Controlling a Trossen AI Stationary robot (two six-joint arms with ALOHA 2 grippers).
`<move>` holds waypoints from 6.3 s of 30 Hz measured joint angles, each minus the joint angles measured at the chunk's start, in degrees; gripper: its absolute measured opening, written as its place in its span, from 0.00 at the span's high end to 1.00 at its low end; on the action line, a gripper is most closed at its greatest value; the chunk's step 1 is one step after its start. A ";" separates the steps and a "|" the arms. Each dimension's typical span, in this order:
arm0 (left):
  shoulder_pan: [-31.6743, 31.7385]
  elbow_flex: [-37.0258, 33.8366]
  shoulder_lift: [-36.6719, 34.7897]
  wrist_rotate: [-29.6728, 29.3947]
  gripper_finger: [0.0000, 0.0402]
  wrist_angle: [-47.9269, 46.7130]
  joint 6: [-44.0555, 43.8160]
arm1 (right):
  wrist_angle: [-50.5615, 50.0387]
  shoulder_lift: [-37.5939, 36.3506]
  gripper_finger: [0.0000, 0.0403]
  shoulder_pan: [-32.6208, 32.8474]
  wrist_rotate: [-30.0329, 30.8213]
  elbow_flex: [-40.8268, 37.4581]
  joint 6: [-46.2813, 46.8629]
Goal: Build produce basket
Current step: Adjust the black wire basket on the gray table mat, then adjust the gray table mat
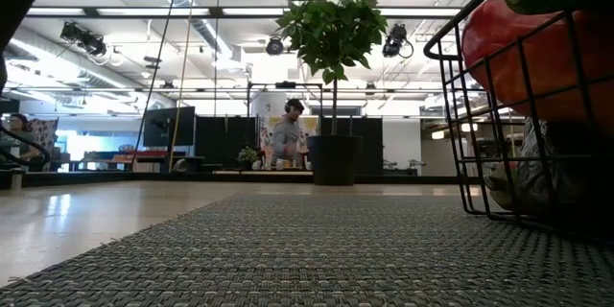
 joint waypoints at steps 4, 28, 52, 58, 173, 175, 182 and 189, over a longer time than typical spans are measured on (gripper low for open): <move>-0.93 -0.07 1.23 -2.59 0.66 -1.76 1.47 | -0.01 -0.02 0.28 -0.02 3.70 0.00 -0.99; 0.92 0.00 7.09 -5.33 0.69 6.25 5.68 | -1.20 -0.63 0.28 0.00 2.53 0.00 -2.59; 4.39 -0.07 8.81 -9.45 0.70 11.58 4.81 | -1.40 -0.63 0.28 0.00 2.51 0.00 -2.57; 4.54 -0.07 8.79 -8.06 0.70 4.81 6.72 | -1.47 -0.63 0.28 0.00 2.30 0.00 -3.17; 3.34 -73.56 -52.22 -22.71 1.00 63.16 -0.26 | -5.78 -13.00 0.98 -3.64 30.80 -1.01 -16.38; 5.23 -81.94 -57.33 -22.33 1.00 73.24 -1.78 | -5.58 -13.06 0.98 -4.15 30.80 -1.01 -16.43; 10.20 -102.68 -70.65 -21.02 1.00 93.84 -7.63 | 0.46 -14.78 0.99 -4.33 37.16 -1.03 -20.85; 10.48 -111.10 -81.25 -22.37 1.00 95.41 -7.21 | 1.45 -18.11 0.99 -4.33 41.46 -1.03 -18.98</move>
